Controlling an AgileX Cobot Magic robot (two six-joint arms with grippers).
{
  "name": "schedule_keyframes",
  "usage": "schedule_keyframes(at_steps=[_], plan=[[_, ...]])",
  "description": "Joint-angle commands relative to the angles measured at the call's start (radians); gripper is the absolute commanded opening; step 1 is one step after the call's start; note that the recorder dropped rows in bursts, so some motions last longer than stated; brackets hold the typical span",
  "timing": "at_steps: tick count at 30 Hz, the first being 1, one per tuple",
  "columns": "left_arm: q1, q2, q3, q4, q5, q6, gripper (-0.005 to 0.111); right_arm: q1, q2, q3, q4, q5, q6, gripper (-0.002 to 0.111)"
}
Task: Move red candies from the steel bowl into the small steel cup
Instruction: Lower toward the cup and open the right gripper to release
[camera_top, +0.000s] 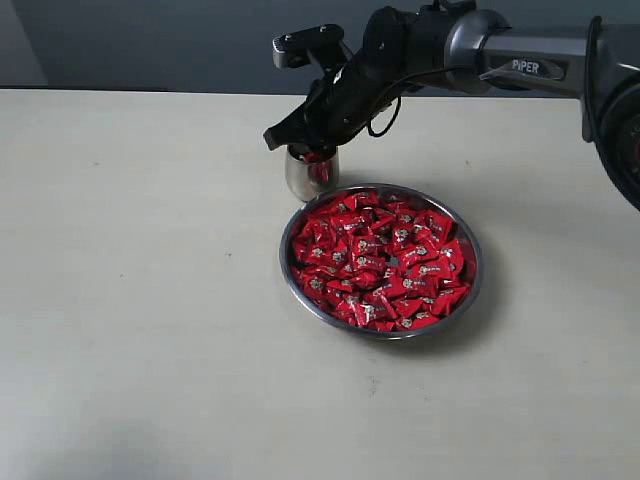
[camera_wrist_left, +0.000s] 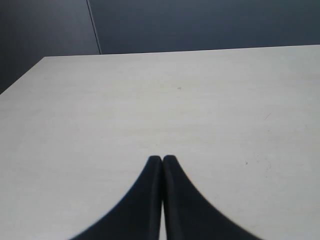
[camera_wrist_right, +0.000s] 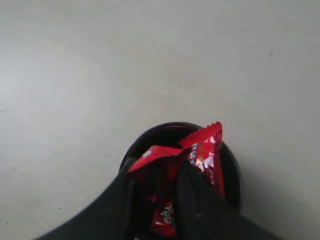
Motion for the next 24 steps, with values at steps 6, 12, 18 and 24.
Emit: schedule_keyframes(at_steps=[6,12,18,24], plan=[[-0.005,-0.005,0.005,0.002,-0.008,-0.001,0.0,-0.003,-0.005,-0.006,0.0,0.003,0.001,-0.001],[-0.005,-0.005,0.005,0.002,-0.008,-0.001,0.0,-0.003,-0.005,-0.006,-0.003,-0.024,0.001,-0.001],[-0.005,-0.005,0.005,0.002,-0.008,-0.001,0.0,-0.003,-0.005,-0.006,-0.003,-0.026,0.001,-0.001],[-0.005,-0.005,0.005,0.002,-0.008,-0.001,0.0,-0.003,-0.005,-0.006,-0.003,-0.021,0.001,-0.001]])
